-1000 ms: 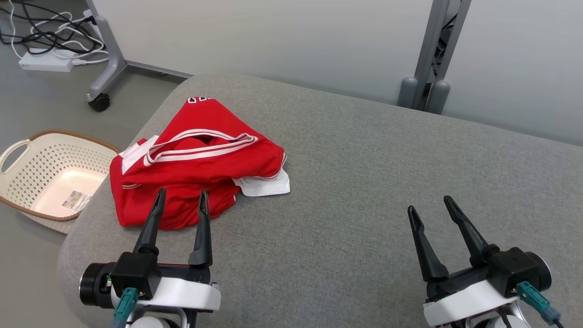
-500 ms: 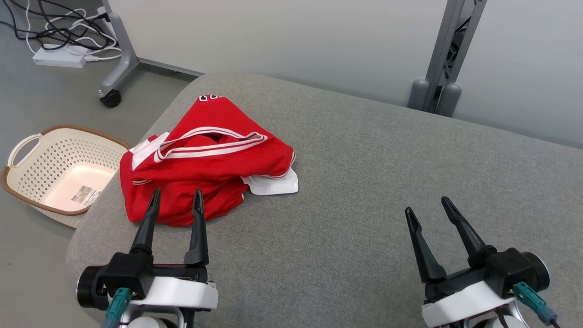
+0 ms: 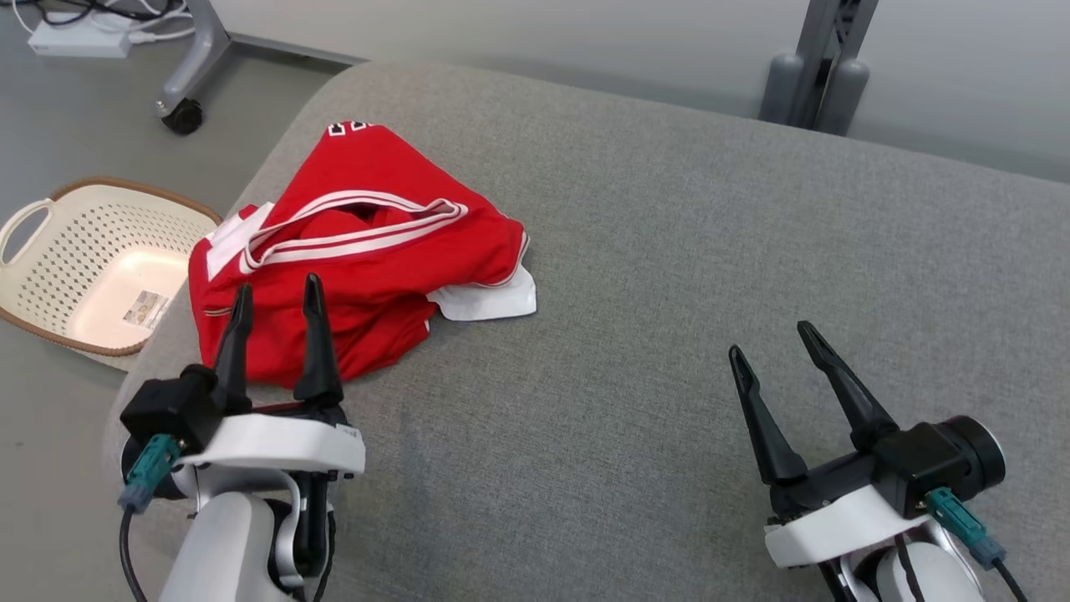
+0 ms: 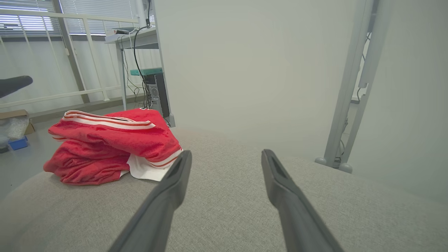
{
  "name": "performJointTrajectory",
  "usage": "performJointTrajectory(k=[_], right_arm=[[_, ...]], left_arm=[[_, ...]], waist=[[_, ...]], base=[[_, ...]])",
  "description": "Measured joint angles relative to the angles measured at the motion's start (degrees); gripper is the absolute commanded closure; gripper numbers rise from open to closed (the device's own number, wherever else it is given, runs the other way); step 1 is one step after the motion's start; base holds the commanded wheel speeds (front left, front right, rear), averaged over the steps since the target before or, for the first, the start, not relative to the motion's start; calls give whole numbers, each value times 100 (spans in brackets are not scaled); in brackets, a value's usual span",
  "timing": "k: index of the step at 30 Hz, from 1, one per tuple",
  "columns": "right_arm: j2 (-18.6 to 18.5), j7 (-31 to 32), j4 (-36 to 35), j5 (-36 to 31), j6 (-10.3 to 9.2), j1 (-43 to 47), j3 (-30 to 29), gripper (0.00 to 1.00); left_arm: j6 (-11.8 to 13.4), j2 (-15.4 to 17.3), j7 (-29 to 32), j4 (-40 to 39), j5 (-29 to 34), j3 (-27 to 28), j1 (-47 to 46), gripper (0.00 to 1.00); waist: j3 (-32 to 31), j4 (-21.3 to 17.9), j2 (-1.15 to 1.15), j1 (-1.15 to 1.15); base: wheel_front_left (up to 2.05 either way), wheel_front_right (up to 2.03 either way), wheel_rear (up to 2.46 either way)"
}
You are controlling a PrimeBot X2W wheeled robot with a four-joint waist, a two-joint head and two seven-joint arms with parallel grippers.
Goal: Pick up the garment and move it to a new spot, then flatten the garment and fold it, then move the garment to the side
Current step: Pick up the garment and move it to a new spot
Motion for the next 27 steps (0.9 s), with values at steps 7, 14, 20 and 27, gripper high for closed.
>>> performJointTrajectory(k=[7,14,20,27], right_arm=[[-10,0,-19,-172,0,-327,19,0],[-126,0,-32,-229,0,-516,-73,0],[-125,0,-44,-292,0,-660,-112,0],[-129,0,37,-305,0,-767,-42,0]], left_arm=[[-63,-1,-8,1157,-9,104,-1003,0],[133,-5,-4,2579,168,151,-1976,0],[282,26,380,3672,149,131,-2652,0],[277,74,792,4585,155,5,-3211,0]], waist=[[506,-146,0,0],[915,-308,0,0],[1160,-392,0,0],[1355,-399,0,0]], base=[[0,0,0],[0,0,0],[0,0,0],[0,0,0]])
